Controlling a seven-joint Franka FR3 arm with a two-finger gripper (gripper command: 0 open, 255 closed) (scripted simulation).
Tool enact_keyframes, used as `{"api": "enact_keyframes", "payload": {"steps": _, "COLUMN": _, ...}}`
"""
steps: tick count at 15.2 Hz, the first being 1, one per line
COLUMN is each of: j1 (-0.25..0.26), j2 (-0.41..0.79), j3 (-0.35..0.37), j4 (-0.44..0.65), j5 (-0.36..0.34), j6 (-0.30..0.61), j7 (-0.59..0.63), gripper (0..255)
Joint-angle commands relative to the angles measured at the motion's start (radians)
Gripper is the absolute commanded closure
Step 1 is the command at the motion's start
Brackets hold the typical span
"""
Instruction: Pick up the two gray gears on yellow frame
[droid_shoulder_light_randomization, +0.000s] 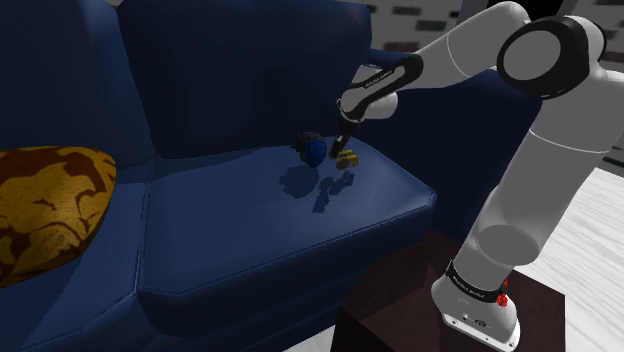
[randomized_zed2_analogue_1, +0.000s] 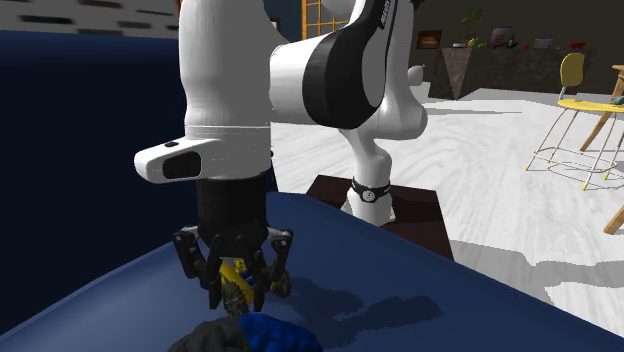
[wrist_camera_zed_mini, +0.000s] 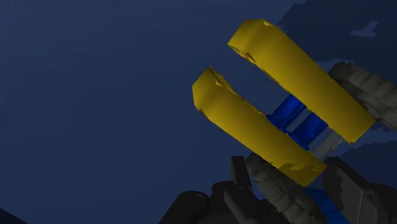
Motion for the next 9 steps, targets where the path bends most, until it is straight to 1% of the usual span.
{"api": "enact_keyframes", "payload": {"steps": 1, "j1": 0.000, "j2": -0.017, "j3": 0.000, "j4": 0.012, "j5": -0.013, "j6": -0.028, "j7": 0.012, "gripper": 255}}
{"api": "enact_keyframes", "payload": {"steps": 9, "j1": -0.003, "j2": -0.070, "j3": 0.001, "j4": 0.067, "j5": -0.050, "j6": -0.132, "j7": 0.047, "gripper": 255}}
